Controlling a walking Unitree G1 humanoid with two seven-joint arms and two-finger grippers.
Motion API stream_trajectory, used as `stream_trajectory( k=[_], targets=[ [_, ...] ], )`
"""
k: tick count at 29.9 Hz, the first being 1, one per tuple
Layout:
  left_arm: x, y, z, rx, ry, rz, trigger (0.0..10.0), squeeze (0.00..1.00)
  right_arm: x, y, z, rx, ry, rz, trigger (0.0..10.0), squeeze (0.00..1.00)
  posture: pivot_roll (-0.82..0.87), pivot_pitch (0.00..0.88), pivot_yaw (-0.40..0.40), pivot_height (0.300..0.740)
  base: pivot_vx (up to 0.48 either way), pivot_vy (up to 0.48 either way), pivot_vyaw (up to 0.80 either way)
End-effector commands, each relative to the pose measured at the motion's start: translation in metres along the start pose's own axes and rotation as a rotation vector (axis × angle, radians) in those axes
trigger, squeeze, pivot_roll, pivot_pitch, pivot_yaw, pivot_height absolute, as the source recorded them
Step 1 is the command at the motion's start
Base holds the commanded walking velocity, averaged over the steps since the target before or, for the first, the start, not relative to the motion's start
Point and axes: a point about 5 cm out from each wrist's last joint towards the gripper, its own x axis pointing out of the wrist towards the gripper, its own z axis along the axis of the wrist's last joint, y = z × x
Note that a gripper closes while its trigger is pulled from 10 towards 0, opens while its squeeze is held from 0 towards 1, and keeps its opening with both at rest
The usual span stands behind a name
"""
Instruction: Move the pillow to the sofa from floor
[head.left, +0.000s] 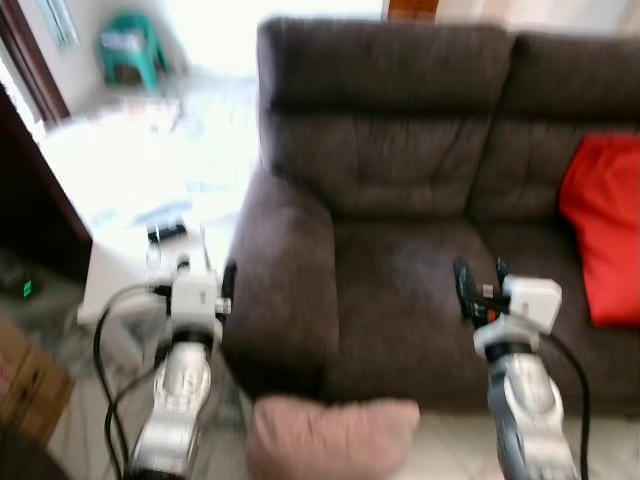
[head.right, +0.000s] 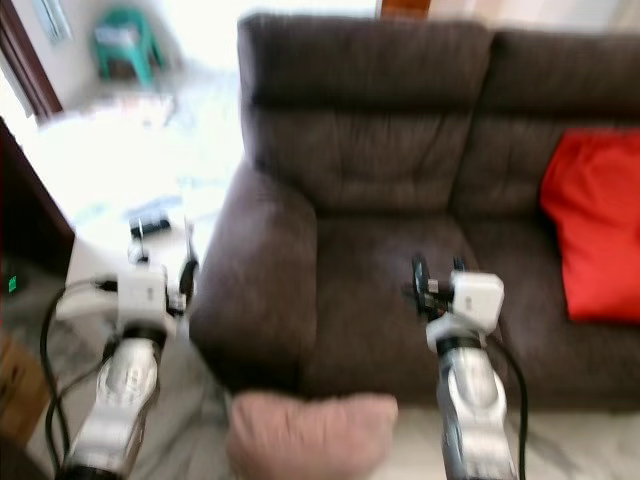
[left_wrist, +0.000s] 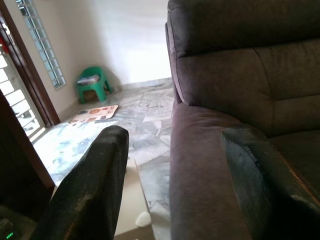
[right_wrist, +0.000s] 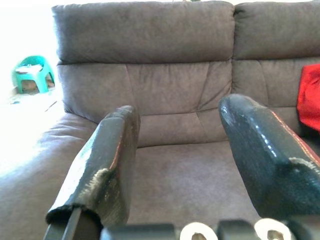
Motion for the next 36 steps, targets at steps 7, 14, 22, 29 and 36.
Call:
stream_trajectory(
  k=[7,14,22,29,36],
  targets=[
    [0.0033,-0.0023,0.0048,0.008,-0.004,-0.023,10.0,0.00,-0.0016,-0.0023,-0.0009,0.001,0.002,-0.012,10.0,0.00,-0.01,0.000,-0.020,0.739,0.000,0.000,0.00],
    [0.0044,-0.0045,0.0059,0.015,-0.001,-0.033,10.0,0.00,-0.0018,-0.0036,-0.0010,0.000,0.002,-0.017,10.0,0.00,-0.01,0.000,-0.018,0.739,0.000,0.000,0.00],
    [0.0055,-0.0035,0.0060,0.020,0.005,-0.026,10.0,0.00,-0.0015,-0.0030,-0.0012,0.001,0.000,-0.016,10.0,0.00,0.00,0.000,-0.017,0.739,0.000,-0.240,0.00],
    [0.0063,-0.0033,0.0064,0.017,0.006,-0.023,10.0,0.00,-0.0012,-0.0027,-0.0015,0.003,-0.001,-0.013,10.0,0.00,-0.01,0.000,-0.015,0.739,0.000,0.000,0.00],
    [0.0078,-0.0031,0.0059,0.015,0.010,-0.017,10.0,0.00,0.0011,-0.0027,0.0008,0.002,-0.019,-0.004,10.0,0.00,0.00,0.000,-0.020,0.739,0.000,0.000,0.00]
  ],
)
